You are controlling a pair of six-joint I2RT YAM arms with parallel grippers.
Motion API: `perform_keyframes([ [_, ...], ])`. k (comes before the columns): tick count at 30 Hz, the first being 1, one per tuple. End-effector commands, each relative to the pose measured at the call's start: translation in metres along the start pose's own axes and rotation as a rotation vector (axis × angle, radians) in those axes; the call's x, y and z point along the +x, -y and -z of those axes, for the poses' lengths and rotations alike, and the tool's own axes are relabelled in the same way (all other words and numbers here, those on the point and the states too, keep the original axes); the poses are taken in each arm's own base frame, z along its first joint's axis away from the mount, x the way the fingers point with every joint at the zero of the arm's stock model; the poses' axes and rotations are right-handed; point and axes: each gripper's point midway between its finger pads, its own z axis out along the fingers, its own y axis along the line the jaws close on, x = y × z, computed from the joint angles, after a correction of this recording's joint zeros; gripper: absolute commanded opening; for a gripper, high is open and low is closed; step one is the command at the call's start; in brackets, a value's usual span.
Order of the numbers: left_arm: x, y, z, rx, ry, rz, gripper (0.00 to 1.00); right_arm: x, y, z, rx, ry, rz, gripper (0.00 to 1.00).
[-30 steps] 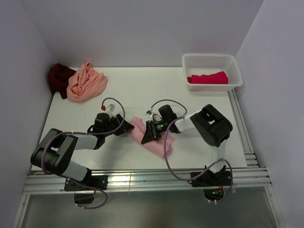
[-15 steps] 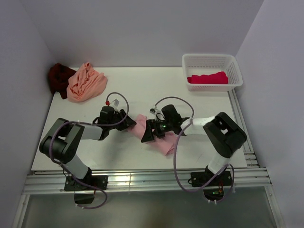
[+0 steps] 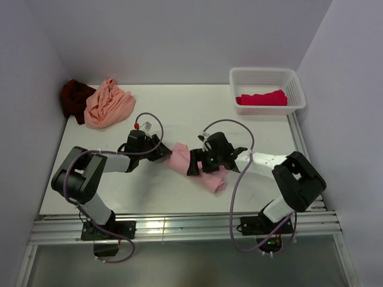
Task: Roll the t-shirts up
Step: Roll the tshirt
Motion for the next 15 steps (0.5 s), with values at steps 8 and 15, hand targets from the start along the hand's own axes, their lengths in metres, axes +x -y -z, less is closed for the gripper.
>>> perform_keyframes([
  [8,-0.013,0.008,-0.010,0.006,0.005,-0.052,0.41,0.000,0.007,0.020,0.076,0.073,0.038,0.92],
  [15,-0.014,0.008,-0.011,0.000,-0.001,-0.063,0.40,0.010,0.011,0.027,0.099,0.088,0.058,0.84],
])
